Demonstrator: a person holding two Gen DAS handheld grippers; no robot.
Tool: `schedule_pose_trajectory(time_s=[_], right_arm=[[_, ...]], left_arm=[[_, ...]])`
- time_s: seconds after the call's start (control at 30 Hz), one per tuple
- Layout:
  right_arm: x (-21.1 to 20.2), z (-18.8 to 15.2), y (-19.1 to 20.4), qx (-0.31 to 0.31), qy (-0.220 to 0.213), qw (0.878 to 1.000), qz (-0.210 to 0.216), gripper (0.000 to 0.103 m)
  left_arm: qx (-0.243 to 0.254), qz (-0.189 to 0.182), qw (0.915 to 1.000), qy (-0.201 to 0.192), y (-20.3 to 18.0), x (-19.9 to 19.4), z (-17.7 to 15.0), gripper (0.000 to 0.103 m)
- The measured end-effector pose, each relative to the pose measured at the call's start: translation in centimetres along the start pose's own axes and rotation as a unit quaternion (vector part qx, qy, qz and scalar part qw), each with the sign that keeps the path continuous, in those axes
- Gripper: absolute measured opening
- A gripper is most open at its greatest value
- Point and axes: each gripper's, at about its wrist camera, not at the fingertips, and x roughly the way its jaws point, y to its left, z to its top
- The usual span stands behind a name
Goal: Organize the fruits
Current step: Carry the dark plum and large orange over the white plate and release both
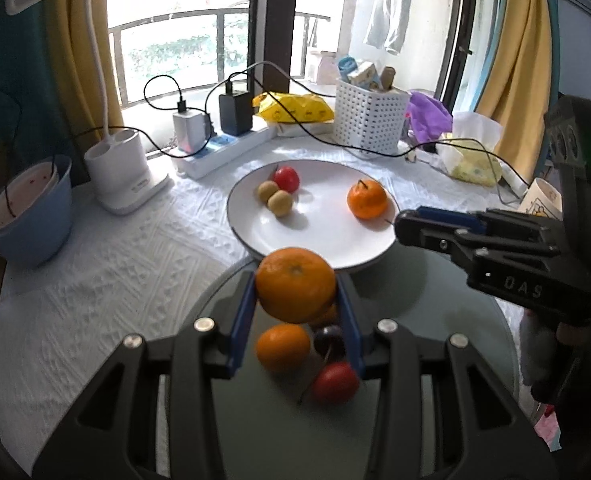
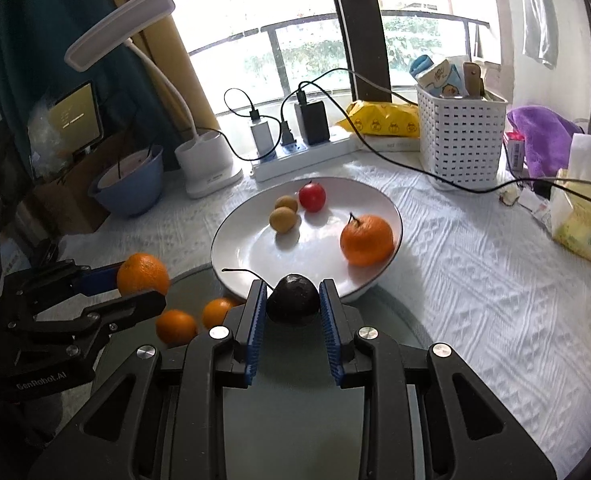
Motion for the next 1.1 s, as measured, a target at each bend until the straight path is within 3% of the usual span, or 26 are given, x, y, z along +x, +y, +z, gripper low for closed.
schedule_pose_trajectory(time_s=[0.63,1.1], right_arm=[[5.7,2.1,-1.3,-0.011,0.025,1.0,-0.005,0.029],[8.4,4.0,-1.5,-0.02,0.025,0.999,-0.021,0.029]], left_arm=[[0.002,-0.012,0.9998,0.015,0.8,5.5,3.3,0.041],[-0.024,-0.003,0.9994,0.026,2.9,8.7,4.5,0.041]])
